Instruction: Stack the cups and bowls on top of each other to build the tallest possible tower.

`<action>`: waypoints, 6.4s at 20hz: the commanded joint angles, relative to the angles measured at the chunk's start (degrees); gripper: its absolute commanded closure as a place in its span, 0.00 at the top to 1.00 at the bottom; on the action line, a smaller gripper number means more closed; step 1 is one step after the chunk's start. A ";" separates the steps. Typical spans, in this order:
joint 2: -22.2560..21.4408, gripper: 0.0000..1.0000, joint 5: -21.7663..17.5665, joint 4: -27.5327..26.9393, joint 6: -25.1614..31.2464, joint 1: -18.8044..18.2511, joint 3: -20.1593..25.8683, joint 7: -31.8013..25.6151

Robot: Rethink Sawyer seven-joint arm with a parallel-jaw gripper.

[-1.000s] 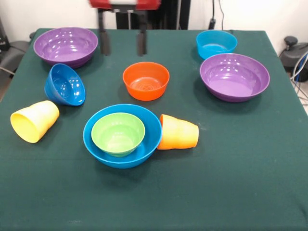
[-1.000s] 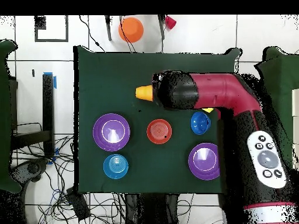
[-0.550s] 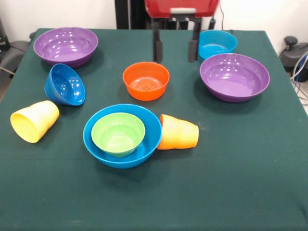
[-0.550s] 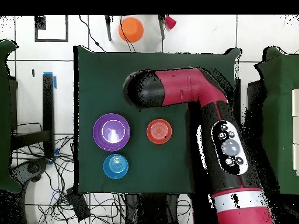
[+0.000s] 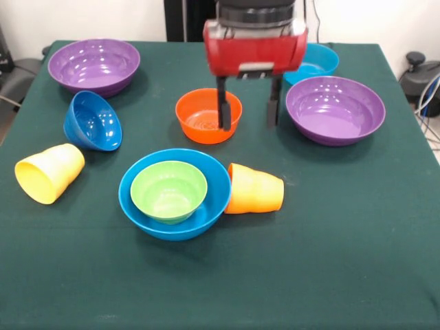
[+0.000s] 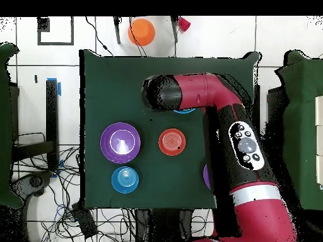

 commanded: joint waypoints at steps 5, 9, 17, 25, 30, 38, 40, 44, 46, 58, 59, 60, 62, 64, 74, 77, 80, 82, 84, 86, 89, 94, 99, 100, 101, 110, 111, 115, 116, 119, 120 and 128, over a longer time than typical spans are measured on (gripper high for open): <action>7.21 1.00 -1.33 -1.11 -6.58 -2.01 -2.08 3.28; 5.39 1.00 -1.97 -2.40 -3.90 -0.36 -4.98 4.19; -0.27 1.00 -0.13 0.94 -2.13 0.51 -5.91 3.95; -5.02 1.00 0.96 3.20 -0.24 1.82 -6.41 3.96; -4.83 1.00 1.27 4.05 -1.70 2.15 -7.25 5.17; -5.03 1.00 0.13 7.30 -6.46 3.93 -10.63 7.48; -4.94 1.00 0.71 9.08 -7.75 2.78 -10.14 6.65; -5.54 1.00 1.61 13.55 -10.24 -0.59 -8.26 3.86; -5.47 1.00 0.19 14.53 -11.87 -0.61 -9.27 3.60; -1.83 1.00 -4.29 19.45 -22.19 -0.68 -13.54 5.11; -1.58 1.00 -3.95 20.26 -22.95 -1.00 -13.41 5.27; -1.52 1.00 -3.58 21.13 -23.32 -1.39 -13.17 5.24; -1.75 1.00 -3.39 22.51 -23.57 -1.38 -13.68 5.25; -1.93 1.00 -3.32 23.27 -24.10 -1.25 -14.23 5.19; -1.03 1.00 -3.07 23.12 -26.36 0.73 -17.22 5.46; -1.23 1.00 -2.55 23.44 -26.63 1.31 -17.43 5.74; -0.14 1.00 -1.39 23.18 -26.54 0.91 -16.47 5.75; 0.70 1.00 -1.47 22.80 -27.32 1.57 -17.22 6.24; 1.76 1.00 -1.62 22.14 -28.22 2.37 -18.24 6.80; 3.23 1.00 -1.74 21.40 -29.46 3.38 -19.51 7.47; 4.09 1.00 -1.16 21.22 -29.27 2.91 -19.04 6.66; 7.25 1.00 -0.06 17.34 -28.81 3.62 -19.43 5.99; 10.38 1.00 -0.07 15.77 -31.41 4.56 -20.48 6.71; 10.73 1.00 -0.09 15.36 -31.66 5.18 -21.05 6.92; 10.70 1.00 0.04 15.36 -31.65 5.68 -21.52 7.13; 16.73 1.00 1.67 13.32 -35.02 2.53 -17.40 6.93; 17.07 1.00 1.70 12.94 -35.02 2.47 -17.48 6.79; 18.16 1.00 1.71 11.71 -35.39 2.76 -18.18 6.54; 18.26 1.00 1.77 11.30 -35.31 3.02 -18.54 6.52; 17.76 1.00 1.71 11.37 -35.24 3.53 -19.19 6.55; 17.41 1.00 1.58 11.68 -35.26 3.61 -19.26 6.53; 17.92 1.00 0.76 10.62 -35.79 3.72 -19.58 5.77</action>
